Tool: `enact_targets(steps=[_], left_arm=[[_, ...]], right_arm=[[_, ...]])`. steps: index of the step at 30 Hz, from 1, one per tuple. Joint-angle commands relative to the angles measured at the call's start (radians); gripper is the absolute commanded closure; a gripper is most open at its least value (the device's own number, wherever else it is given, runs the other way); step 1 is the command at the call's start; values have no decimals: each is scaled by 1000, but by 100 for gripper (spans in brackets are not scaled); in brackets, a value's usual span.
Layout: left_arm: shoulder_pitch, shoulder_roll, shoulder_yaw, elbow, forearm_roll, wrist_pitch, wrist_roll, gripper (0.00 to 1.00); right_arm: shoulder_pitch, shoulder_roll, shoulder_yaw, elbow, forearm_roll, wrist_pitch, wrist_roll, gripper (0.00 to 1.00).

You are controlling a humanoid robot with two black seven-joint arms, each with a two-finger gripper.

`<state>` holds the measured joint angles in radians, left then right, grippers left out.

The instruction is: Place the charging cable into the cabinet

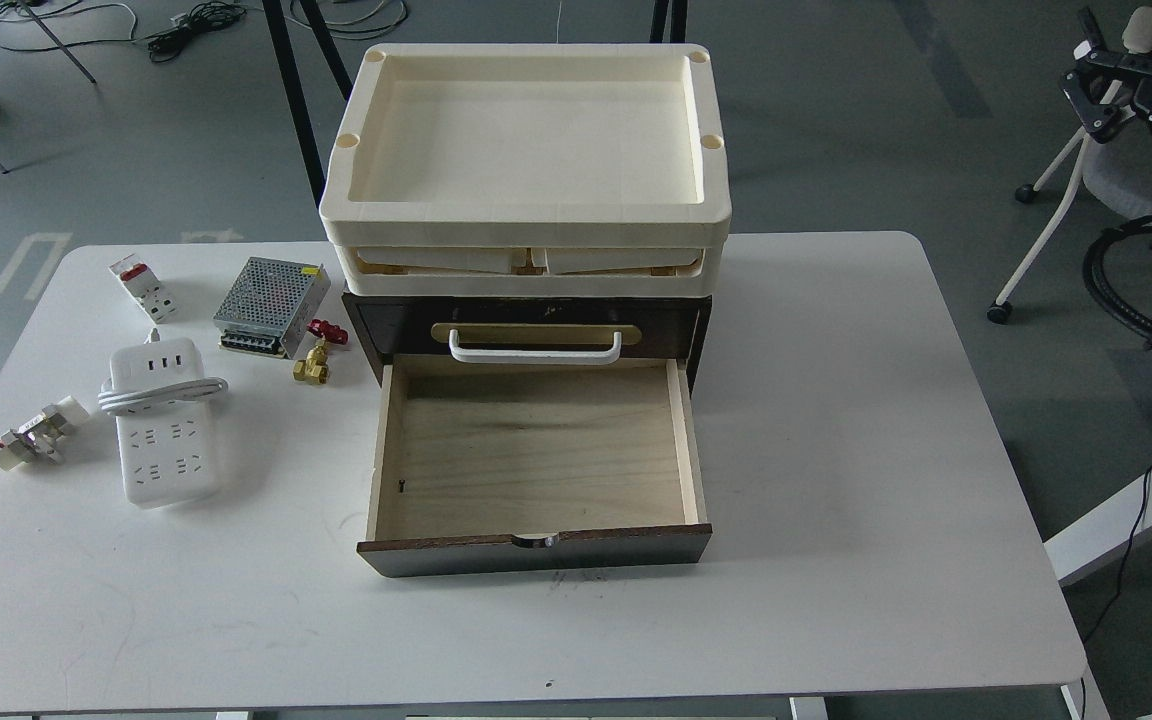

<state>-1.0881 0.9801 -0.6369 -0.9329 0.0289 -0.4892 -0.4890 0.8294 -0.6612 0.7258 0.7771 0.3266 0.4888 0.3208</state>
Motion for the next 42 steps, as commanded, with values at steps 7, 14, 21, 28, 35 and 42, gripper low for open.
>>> enact_targets(steps=[7, 14, 21, 28, 35, 42], left_arm=[[5, 408, -24, -340, 526, 1, 0, 0], [5, 488, -38, -411, 825, 1, 0, 0], [7, 460, -41, -561, 1251, 1, 0, 0], [11, 451, 74, -656, 1669, 1, 0, 1], [17, 440, 406, -636, 2025, 1, 0, 1], [33, 228, 548, -446, 2109, 1, 0, 2]], right_arm=[[-29, 0, 1, -1, 2, 0, 1, 0], [-41, -3, 4, -1, 2, 0, 1, 0], [-53, -23, 4, -2, 2, 0, 3, 0], [-82, -43, 4, -4, 2, 0, 3, 0], [-96, -41, 4, -29, 2, 0, 3, 0], [-105, -32, 4, -27, 2, 0, 3, 0]])
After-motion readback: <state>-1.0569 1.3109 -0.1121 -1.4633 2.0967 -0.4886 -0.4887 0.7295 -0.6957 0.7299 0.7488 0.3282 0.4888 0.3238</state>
